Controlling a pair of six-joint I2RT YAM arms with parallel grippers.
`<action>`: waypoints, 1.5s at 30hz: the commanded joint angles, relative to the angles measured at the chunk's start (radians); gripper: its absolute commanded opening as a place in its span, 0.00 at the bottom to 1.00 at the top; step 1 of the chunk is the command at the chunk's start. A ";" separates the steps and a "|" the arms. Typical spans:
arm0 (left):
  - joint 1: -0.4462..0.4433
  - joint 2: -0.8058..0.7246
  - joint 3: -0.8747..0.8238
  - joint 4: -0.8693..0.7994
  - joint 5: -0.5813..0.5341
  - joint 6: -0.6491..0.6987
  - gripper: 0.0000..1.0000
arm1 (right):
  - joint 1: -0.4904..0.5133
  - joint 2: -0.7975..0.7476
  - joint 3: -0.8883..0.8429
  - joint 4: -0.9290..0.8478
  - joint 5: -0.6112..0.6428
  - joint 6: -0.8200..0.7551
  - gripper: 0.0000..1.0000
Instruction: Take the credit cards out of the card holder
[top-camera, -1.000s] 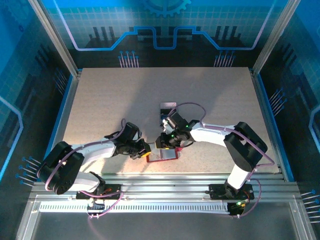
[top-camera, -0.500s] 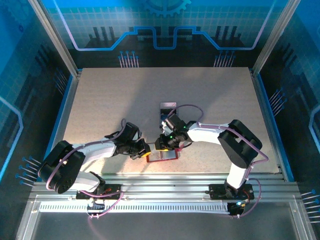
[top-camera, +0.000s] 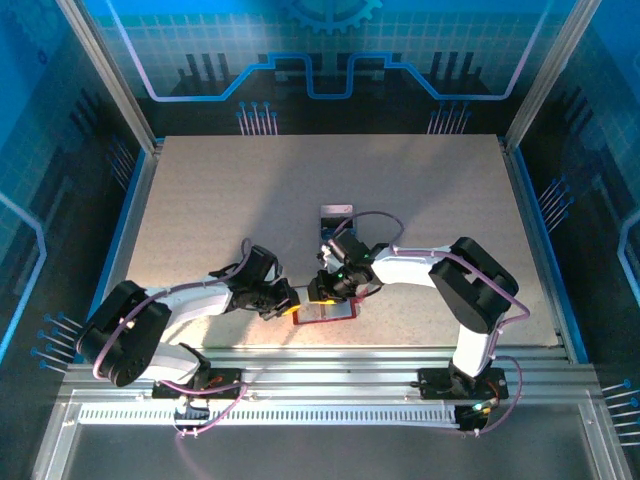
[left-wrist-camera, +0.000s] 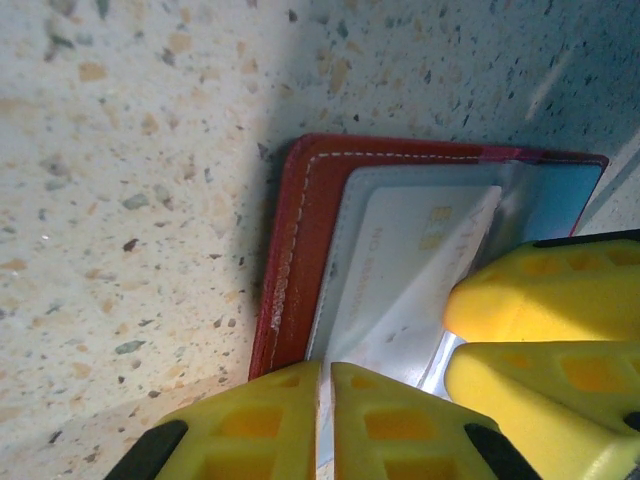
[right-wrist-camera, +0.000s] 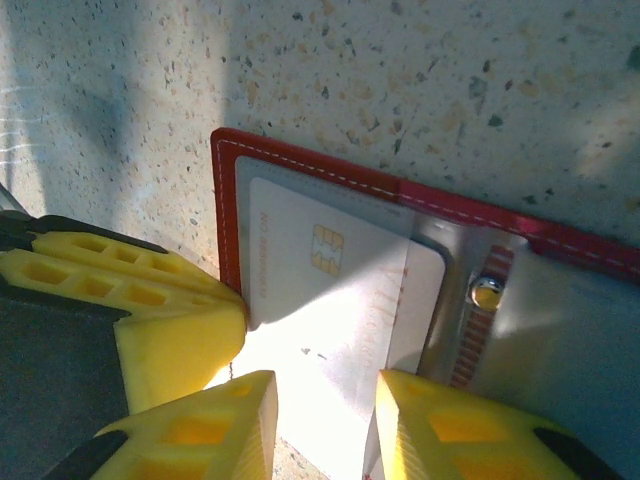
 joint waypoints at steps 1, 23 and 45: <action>0.009 0.017 -0.011 0.005 0.021 0.007 0.12 | 0.013 0.017 0.026 -0.059 0.032 -0.020 0.33; 0.015 0.062 -0.041 0.038 0.021 0.000 0.10 | 0.014 -0.013 0.057 -0.158 0.089 -0.067 0.35; 0.018 0.032 -0.018 0.038 0.043 -0.009 0.11 | 0.014 -0.056 0.061 -0.162 0.108 -0.067 0.36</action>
